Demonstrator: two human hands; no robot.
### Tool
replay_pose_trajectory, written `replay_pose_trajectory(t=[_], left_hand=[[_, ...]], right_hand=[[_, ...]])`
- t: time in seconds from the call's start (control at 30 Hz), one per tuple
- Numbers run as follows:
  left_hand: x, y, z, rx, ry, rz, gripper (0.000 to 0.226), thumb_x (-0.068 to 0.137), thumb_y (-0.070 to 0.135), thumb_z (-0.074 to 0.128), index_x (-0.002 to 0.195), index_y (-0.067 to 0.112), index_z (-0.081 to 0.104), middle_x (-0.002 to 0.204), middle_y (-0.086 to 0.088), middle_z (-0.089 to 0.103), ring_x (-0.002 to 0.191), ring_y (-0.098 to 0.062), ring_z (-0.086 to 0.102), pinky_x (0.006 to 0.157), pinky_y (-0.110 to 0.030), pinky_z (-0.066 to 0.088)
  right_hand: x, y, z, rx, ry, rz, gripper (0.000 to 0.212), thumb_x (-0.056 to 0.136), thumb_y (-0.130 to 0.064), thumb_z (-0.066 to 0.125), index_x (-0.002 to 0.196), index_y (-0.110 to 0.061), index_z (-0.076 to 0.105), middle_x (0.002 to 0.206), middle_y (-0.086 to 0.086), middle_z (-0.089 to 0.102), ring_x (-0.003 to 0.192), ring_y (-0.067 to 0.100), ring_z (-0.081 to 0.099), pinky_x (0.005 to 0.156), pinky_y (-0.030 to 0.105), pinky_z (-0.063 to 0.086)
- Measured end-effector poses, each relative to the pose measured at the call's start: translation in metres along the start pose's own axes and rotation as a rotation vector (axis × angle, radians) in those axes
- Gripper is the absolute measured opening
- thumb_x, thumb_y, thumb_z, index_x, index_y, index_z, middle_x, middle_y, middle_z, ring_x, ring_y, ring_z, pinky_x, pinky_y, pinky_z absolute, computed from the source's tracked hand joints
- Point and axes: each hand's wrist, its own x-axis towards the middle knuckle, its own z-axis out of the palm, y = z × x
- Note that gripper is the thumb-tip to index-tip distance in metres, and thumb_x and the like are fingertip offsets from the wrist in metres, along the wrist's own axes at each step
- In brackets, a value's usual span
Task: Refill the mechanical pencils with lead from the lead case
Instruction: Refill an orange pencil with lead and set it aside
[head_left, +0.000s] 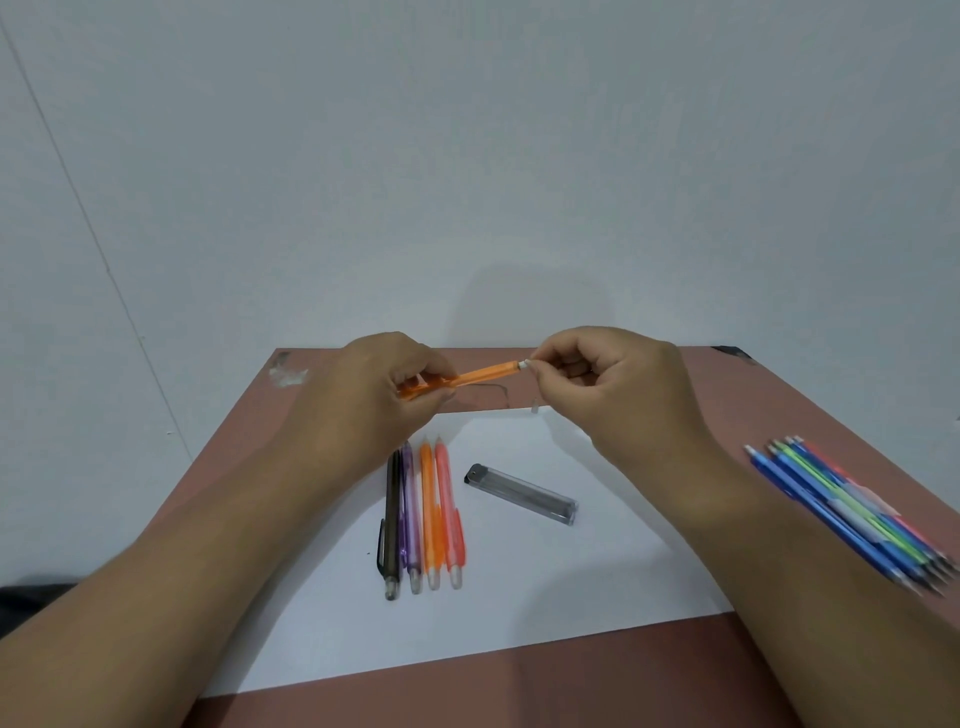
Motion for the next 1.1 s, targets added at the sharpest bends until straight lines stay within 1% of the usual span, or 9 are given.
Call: replay_pose_trajectory(t=[0.17, 0.53, 0.6, 0.7, 0.8, 0.9, 1.0, 1.07, 1.1], left_hand=[[-0.0006, 0.0015, 0.0002, -0.012, -0.009, -0.016, 0.011, 0.085, 0.028, 0.078, 0.095, 0.032, 0.075, 0.084, 0.013, 0.065, 0.078, -0.009, 0.061, 0.069, -0.041, 0.055], [-0.0007, 0.0062, -0.0018, -0.019, -0.018, -0.037, 0.011, 0.085, 0.027, 0.078, 0.095, 0.03, 0.075, 0.084, 0.014, 0.064, 0.079, -0.009, 0.061, 0.07, -0.039, 0.056], [-0.0003, 0.0076, -0.0034, 0.006, -0.015, -0.016, 0.011, 0.085, 0.026, 0.079, 0.095, 0.029, 0.076, 0.083, 0.013, 0.064, 0.077, -0.009, 0.06, 0.068, -0.038, 0.055], [0.0002, 0.0091, -0.0062, 0.071, -0.009, 0.025, 0.009, 0.086, 0.025, 0.078, 0.094, 0.029, 0.078, 0.082, 0.011, 0.066, 0.077, -0.011, 0.059, 0.066, -0.036, 0.053], [0.0004, 0.0065, -0.0064, 0.135, 0.009, 0.059, 0.011, 0.086, 0.023, 0.077, 0.096, 0.028, 0.079, 0.087, 0.009, 0.069, 0.085, -0.016, 0.058, 0.068, -0.033, 0.048], [0.0002, 0.0043, -0.0049, 0.167, 0.019, 0.104, 0.013, 0.084, 0.018, 0.078, 0.094, 0.027, 0.079, 0.088, 0.008, 0.069, 0.084, -0.018, 0.057, 0.065, -0.03, 0.042], [-0.0001, 0.004, -0.0044, 0.159, 0.004, 0.1, 0.014, 0.084, 0.016, 0.078, 0.094, 0.025, 0.079, 0.088, 0.008, 0.069, 0.084, -0.016, 0.057, 0.068, -0.03, 0.045], [0.0003, 0.004, -0.0044, 0.151, -0.011, 0.081, 0.013, 0.085, 0.017, 0.078, 0.095, 0.025, 0.079, 0.087, 0.008, 0.069, 0.084, -0.014, 0.057, 0.069, -0.025, 0.043], [0.0008, 0.0046, -0.0045, 0.149, -0.017, 0.073, 0.012, 0.085, 0.018, 0.078, 0.095, 0.025, 0.079, 0.086, 0.008, 0.069, 0.083, -0.014, 0.056, 0.068, -0.021, 0.04]], right_hand=[[-0.0008, 0.0009, -0.0001, 0.006, 0.014, -0.002, 0.018, 0.084, -0.009, 0.077, 0.076, -0.025, 0.076, 0.063, -0.019, 0.065, 0.064, -0.002, 0.062, 0.062, 0.004, 0.041], [-0.0007, -0.0009, -0.0008, -0.017, 0.016, 0.004, 0.011, 0.084, -0.011, 0.077, 0.077, -0.02, 0.077, 0.065, -0.013, 0.067, 0.063, 0.0, 0.061, 0.062, 0.006, 0.042], [-0.0002, 0.0002, -0.0013, -0.059, 0.003, -0.032, 0.011, 0.084, -0.011, 0.077, 0.077, -0.019, 0.077, 0.066, -0.009, 0.067, 0.066, 0.004, 0.061, 0.061, 0.009, 0.044], [0.0018, 0.0035, -0.0032, -0.167, -0.057, -0.103, 0.01, 0.084, -0.011, 0.076, 0.077, -0.018, 0.077, 0.068, -0.004, 0.067, 0.072, 0.012, 0.061, 0.064, 0.02, 0.049], [0.0035, 0.0071, -0.0054, -0.245, -0.127, -0.135, 0.009, 0.085, -0.012, 0.075, 0.079, -0.019, 0.077, 0.071, -0.005, 0.068, 0.074, 0.012, 0.061, 0.067, 0.024, 0.048], [0.0031, 0.007, -0.0054, -0.238, -0.172, -0.092, 0.011, 0.088, -0.013, 0.073, 0.082, -0.022, 0.079, 0.075, -0.009, 0.07, 0.078, 0.01, 0.062, 0.069, 0.021, 0.049], [0.0023, 0.0072, -0.0034, -0.175, -0.176, -0.01, 0.013, 0.089, -0.016, 0.074, 0.081, -0.024, 0.079, 0.07, -0.012, 0.069, 0.071, 0.011, 0.062, 0.061, 0.019, 0.048], [0.003, 0.0076, -0.0032, -0.077, -0.174, 0.068, 0.013, 0.089, -0.017, 0.075, 0.082, -0.027, 0.078, 0.071, -0.01, 0.07, 0.067, 0.011, 0.063, 0.06, 0.017, 0.048], [0.004, 0.0085, -0.0035, -0.009, -0.159, 0.104, 0.014, 0.089, -0.016, 0.076, 0.083, -0.029, 0.077, 0.073, -0.01, 0.071, 0.067, 0.009, 0.065, 0.064, 0.017, 0.05]])
